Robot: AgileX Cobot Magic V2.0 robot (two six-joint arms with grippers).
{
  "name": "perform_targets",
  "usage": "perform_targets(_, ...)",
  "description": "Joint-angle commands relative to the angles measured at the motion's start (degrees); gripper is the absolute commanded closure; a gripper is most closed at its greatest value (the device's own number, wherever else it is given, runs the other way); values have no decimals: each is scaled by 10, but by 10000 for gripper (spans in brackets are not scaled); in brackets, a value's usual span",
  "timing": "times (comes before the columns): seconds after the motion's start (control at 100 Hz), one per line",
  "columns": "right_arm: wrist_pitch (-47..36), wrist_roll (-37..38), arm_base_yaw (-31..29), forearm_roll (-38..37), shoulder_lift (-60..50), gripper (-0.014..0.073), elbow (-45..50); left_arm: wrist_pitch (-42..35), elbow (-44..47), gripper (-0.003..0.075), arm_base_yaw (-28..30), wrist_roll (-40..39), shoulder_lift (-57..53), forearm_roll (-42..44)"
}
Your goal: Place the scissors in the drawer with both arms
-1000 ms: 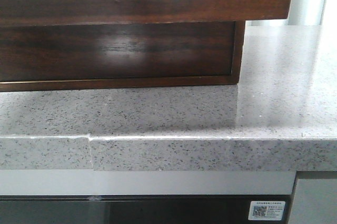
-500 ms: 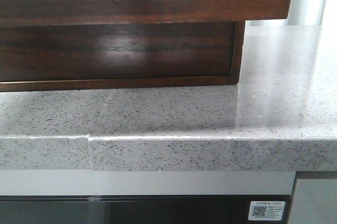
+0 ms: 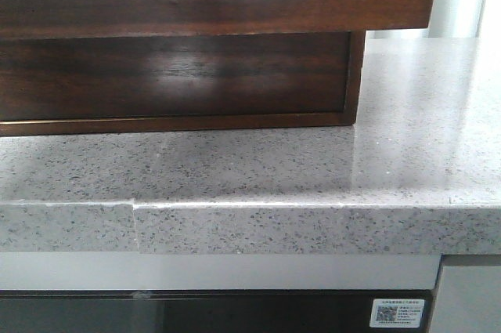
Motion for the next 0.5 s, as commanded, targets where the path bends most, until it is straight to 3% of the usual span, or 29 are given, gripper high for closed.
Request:
perform_targets(0.0,-38,0,-3,7,-2,662,-14,-73,7,741,3,-5,-4,-18)
perform_targets(0.23,-39,0,-3,7,-1,662,-14,-69,31,741,-2,-16,-39,-2)
perform_targets(0.43,-39,0,-3,7,0,662,-14,-73,49,741,-9,-282,-38,260)
perform_targets(0.49,-39,0,-3,7,0,662,-14,-68,49,741,-9,-313,-38,281)
